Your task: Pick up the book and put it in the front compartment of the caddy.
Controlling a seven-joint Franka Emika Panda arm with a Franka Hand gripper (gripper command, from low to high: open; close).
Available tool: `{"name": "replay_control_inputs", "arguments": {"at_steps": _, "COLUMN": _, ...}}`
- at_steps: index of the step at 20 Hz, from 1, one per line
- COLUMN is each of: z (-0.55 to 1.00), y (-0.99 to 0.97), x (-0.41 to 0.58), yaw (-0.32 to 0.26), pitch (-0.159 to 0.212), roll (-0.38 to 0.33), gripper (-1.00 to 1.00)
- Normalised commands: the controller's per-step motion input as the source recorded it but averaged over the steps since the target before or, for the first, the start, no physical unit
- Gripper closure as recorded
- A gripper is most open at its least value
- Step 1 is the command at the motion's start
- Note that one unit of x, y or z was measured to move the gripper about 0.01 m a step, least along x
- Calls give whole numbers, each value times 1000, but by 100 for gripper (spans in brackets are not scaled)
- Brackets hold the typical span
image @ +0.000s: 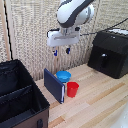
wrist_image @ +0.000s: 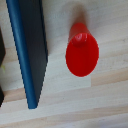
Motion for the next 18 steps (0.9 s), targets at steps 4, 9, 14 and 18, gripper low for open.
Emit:
{"name": "replay_control_inputs", "arguments": {"at_steps": 4, "z": -107, "y": 730, "x": 15, "yaw": 28, "pitch": 17, "roll": -80, "gripper": -100}}
{"name": "replay_control_inputs", "arguments": {"at_steps": 9, "z": -171, "y": 715, "x": 0, "yaw": 32, "pitch": 8, "roll": -95, "gripper": -100}}
{"name": "replay_control_inputs", "arguments": {"at_steps": 14, "z": -282, "y": 426, "x": 45, "yaw": 68, "pitch": 10, "roll": -121, "gripper": -100}}
{"name": "replay_control_inputs", "arguments": {"at_steps": 18, "z": -362, "y": 232, "x": 53, "yaw": 83, "pitch": 9, "roll": -140, "gripper": -100}}
